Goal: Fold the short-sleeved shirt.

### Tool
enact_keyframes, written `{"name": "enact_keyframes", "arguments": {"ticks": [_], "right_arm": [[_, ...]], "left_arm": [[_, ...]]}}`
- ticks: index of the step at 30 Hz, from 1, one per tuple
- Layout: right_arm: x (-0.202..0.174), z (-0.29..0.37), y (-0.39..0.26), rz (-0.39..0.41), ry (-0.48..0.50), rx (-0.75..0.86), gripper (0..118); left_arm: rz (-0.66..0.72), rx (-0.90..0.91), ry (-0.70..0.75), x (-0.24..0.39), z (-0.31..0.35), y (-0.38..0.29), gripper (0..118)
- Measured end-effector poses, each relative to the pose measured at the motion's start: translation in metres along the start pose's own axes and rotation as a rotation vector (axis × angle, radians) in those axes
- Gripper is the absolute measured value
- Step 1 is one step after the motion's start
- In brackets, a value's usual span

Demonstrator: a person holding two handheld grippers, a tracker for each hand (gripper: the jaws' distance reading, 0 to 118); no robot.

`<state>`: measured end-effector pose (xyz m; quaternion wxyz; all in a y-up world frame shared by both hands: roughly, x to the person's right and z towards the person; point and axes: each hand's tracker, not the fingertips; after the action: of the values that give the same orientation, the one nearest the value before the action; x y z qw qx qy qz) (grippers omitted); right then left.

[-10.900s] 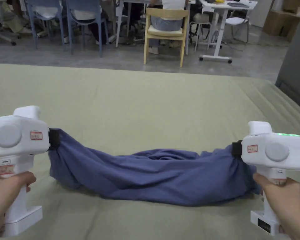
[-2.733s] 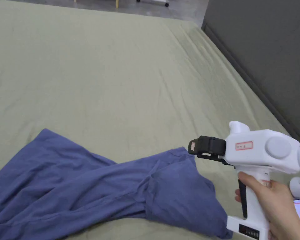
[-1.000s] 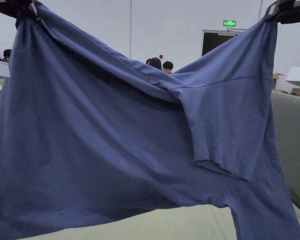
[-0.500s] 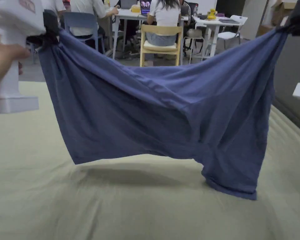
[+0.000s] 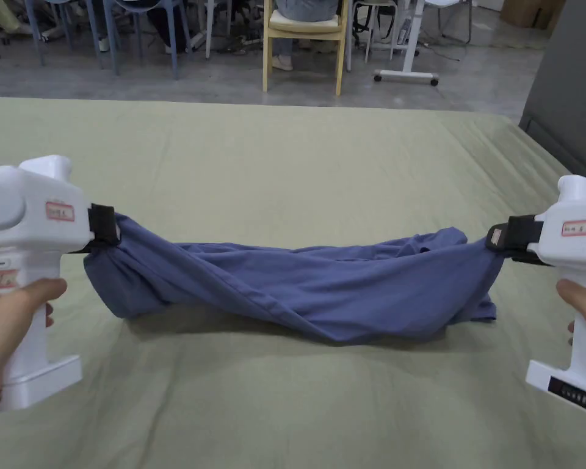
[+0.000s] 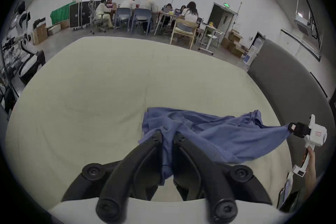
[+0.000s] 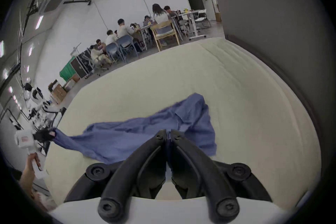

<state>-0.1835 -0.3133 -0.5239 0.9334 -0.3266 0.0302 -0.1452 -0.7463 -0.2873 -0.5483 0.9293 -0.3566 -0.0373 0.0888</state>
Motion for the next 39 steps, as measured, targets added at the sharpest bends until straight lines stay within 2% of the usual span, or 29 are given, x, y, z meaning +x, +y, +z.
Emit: {"name": "enact_keyframes", "arguments": {"ticks": [2, 6, 9, 13, 19, 21, 23, 27, 29, 30, 31, 32, 33, 34, 35, 39], "right_arm": [[-0.005, 0.026, -0.022, 0.044, -0.010, 0.002, 5], [-0.003, 0.083, -0.077, 0.056, 0.001, 0.005, 5], [0.005, 0.135, -0.122, 0.039, 0.017, 0.010, 5], [0.023, 0.204, -0.178, 0.022, 0.004, 0.004, 5], [0.057, 0.290, -0.254, -0.062, -0.045, -0.065, 5], [0.064, 0.305, -0.276, -0.066, -0.069, -0.089, 5], [0.066, 0.313, -0.294, -0.030, -0.124, -0.143, 5], [0.066, 0.301, -0.314, -0.017, -0.139, -0.215, 5], [0.067, 0.290, -0.316, 0.049, -0.188, -0.249, 5], [0.062, 0.288, -0.314, 0.081, -0.199, -0.255, 8], [0.057, 0.286, -0.309, 0.097, -0.212, -0.271, 30], [0.051, 0.287, -0.304, 0.120, -0.231, -0.279, 81], [0.045, 0.288, -0.301, 0.128, -0.225, -0.270, 106], [0.036, 0.294, -0.296, 0.142, -0.223, -0.257, 115], [0.025, 0.304, -0.290, 0.163, -0.207, -0.205, 115], [-0.019, 0.344, -0.264, 0.159, -0.164, -0.098, 114]], "left_arm": [[-0.021, 0.009, -0.019, 0.000, 0.030, -0.024, 7], [-0.058, 0.009, -0.036, 0.000, 0.084, -0.081, 7], [-0.111, -0.011, -0.028, 0.000, 0.125, -0.129, 7], [-0.103, -0.042, -0.023, -0.006, 0.177, -0.187, 7], [-0.127, -0.128, 0.021, -0.007, 0.246, -0.274, 7], [-0.117, -0.160, 0.021, -0.004, 0.261, -0.301, 7], [-0.121, -0.225, 0.040, -0.002, 0.264, -0.321, 7], [-0.110, -0.283, 0.076, -0.013, 0.244, -0.342, 7], [-0.108, -0.311, 0.068, -0.016, 0.238, -0.340, 11], [-0.082, -0.332, 0.061, -0.020, 0.236, -0.337, 25], [-0.072, -0.339, 0.066, -0.023, 0.237, -0.335, 52], [-0.070, -0.331, 0.067, -0.026, 0.242, -0.333, 79], [-0.065, -0.326, 0.066, -0.027, 0.251, -0.329, 79], [-0.057, -0.301, 0.067, -0.026, 0.266, -0.322, 79], [-0.061, -0.258, 0.076, -0.024, 0.283, -0.315, 79], [-0.098, -0.049, 0.154, 0.010, 0.376, -0.278, 79]]}}
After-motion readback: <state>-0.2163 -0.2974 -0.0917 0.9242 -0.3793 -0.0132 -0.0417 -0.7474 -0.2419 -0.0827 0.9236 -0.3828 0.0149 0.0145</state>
